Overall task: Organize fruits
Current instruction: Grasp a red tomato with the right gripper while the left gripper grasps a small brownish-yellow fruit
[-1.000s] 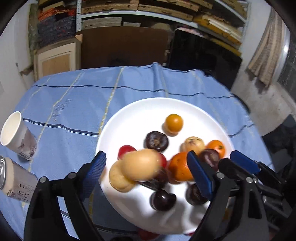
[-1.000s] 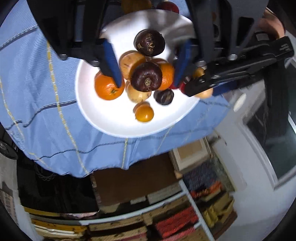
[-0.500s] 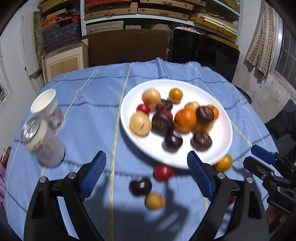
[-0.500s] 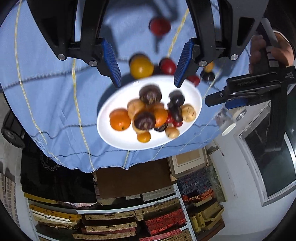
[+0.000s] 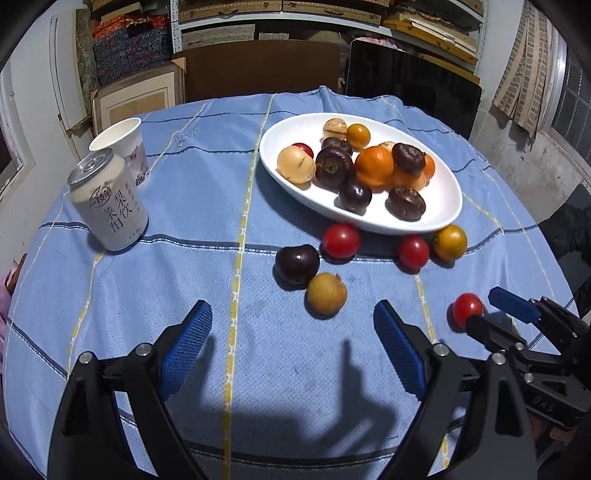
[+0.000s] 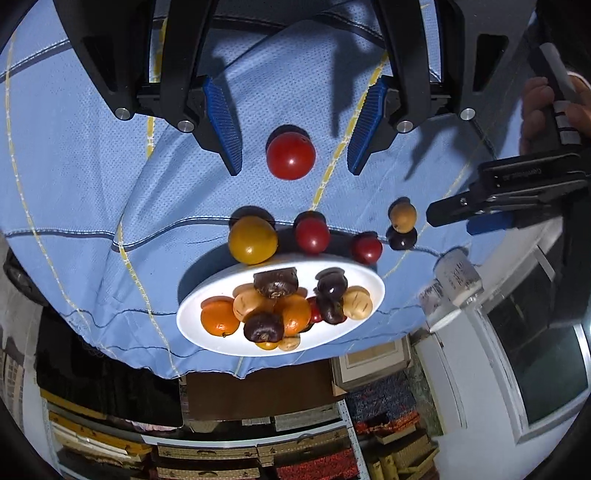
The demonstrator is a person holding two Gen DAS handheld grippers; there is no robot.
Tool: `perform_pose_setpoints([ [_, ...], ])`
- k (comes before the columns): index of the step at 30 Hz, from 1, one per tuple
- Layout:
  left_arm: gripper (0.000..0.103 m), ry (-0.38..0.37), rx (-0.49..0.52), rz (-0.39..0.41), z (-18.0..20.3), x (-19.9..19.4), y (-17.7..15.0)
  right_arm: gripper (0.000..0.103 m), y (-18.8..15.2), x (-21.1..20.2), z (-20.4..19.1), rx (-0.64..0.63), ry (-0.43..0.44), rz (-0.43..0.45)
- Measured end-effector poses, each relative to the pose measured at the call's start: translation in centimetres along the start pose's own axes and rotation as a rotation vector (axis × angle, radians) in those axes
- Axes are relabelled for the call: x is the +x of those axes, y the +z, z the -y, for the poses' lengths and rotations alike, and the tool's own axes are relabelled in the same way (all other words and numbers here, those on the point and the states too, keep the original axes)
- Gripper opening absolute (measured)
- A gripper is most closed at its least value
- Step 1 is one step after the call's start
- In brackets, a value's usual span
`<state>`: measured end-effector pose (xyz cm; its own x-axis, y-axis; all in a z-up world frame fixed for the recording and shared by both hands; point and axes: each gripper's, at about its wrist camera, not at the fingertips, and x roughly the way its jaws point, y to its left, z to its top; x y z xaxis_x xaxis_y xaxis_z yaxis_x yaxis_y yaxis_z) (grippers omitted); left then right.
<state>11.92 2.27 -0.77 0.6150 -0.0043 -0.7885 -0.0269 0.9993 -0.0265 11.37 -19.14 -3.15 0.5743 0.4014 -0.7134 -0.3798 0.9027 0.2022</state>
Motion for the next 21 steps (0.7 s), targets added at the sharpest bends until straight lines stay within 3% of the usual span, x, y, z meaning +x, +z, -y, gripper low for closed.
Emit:
perform_pose_setpoints([
  [4,0.087,0.005,0.002,-0.004,-0.2,0.1,-0.2,0.030,0.1,1.3,-0.4,-0.005,-0.049,-0.047],
  [11,0.087,0.006,-0.005,-0.061,0.1,2.0,-0.1,0.030,-0.2,1.7,0.1,0.010,-0.027,-0.046],
  [16,0.087,0.048,-0.025,-0.100,1.0,3.7,0.6,0.030,-0.1,1.8,1.0,0.061,0.051,-0.049],
  [19,0.073,0.053,-0.020,-0.116,1.7,4.8,1.2,0.030,-0.1,1.7,1.0,0.064,0.073,-0.054],
  [21,0.072,0.058,-0.039,-0.136,1.8,5.4,1.6,0.030,-0.1,1.8,0.8,0.052,0.090,-0.061],
])
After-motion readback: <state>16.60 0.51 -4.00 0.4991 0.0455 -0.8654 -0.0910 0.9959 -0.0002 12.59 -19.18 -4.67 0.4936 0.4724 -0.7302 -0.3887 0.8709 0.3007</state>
